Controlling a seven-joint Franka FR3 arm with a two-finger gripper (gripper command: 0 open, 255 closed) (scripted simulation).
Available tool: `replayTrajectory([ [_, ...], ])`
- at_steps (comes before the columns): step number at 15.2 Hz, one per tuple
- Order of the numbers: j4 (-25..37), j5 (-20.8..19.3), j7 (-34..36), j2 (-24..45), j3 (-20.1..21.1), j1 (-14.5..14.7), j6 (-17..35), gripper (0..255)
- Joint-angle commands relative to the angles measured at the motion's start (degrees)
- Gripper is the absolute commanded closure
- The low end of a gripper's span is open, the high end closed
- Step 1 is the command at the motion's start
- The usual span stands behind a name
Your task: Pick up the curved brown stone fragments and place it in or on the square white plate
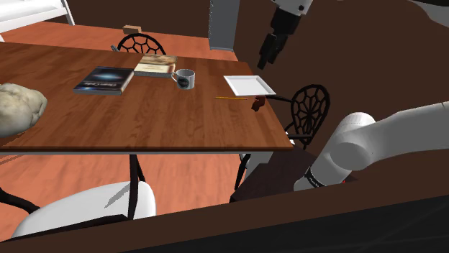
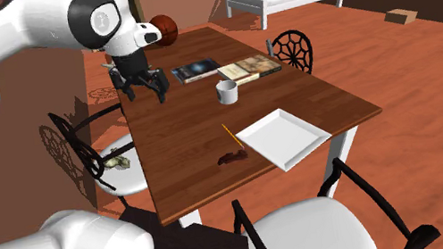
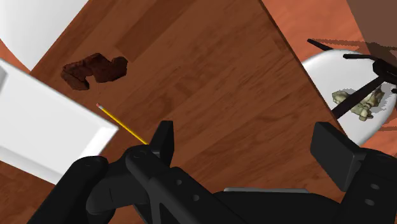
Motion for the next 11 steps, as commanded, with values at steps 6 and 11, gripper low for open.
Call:
replayTrajectory([
  [6,-0.3,-2.6,2.2,7.7,-0.7,-3.3,4.2,0],
  [11,0.3,-5.3,4.7,15.7,-1.6,-6.5,8.0,0],
])
